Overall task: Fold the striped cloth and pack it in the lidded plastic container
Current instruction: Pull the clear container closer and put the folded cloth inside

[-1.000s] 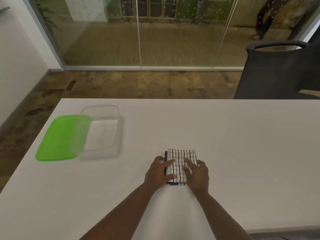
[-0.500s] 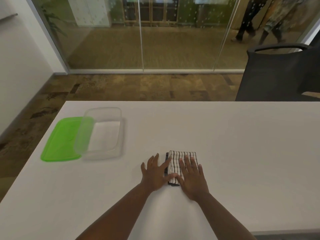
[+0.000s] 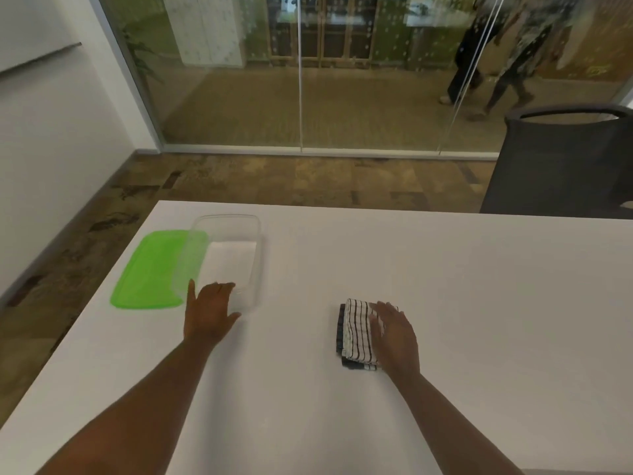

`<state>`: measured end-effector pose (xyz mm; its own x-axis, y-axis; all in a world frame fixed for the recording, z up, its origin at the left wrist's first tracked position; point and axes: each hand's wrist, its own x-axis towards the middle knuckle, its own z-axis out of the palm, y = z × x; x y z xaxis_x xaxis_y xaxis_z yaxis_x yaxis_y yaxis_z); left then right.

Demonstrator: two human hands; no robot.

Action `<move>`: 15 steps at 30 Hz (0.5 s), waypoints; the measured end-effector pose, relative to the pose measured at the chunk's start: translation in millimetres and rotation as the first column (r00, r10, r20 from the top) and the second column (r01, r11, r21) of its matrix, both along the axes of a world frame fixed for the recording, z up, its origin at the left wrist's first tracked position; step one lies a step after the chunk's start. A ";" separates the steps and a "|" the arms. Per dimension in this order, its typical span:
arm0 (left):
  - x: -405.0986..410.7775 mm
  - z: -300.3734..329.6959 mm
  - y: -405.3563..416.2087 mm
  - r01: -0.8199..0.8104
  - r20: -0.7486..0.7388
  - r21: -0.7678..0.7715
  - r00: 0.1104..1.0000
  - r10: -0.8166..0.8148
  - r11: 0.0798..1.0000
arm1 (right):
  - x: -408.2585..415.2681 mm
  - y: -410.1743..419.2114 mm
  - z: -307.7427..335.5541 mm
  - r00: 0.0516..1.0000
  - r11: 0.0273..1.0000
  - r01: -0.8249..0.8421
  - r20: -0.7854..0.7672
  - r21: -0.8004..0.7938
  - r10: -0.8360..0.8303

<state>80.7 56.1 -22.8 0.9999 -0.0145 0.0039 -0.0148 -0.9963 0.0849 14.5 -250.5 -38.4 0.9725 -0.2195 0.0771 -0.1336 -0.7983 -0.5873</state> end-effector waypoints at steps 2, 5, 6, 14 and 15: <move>5.0 3.7 4.1 0.017 -0.011 -0.027 1.000 -0.018 0.999 | 4.5 14.8 11.9 1.000 0.997 -0.011 0.003 0.078 0.011; 7.3 14.5 5.7 0.073 -0.022 0.018 0.997 -0.073 0.997 | 12.1 41.0 27.4 0.996 0.971 -0.051 -0.057 0.233 0.065; 6.4 16.5 6.5 0.110 -0.030 0.043 0.994 -0.109 0.993 | 15.5 49.0 31.5 0.988 0.963 -0.059 -0.120 0.264 0.094; -27.2 22.1 -26.3 0.407 -0.010 -0.046 0.913 -0.407 0.912 | 34.9 107.4 59.7 0.848 0.661 0.271 -0.498 0.699 0.179; -32.7 22.5 -32.2 0.436 -0.015 -0.046 0.899 -0.437 0.899 | 35.8 112.8 60.6 0.853 0.710 0.247 -0.496 0.659 0.164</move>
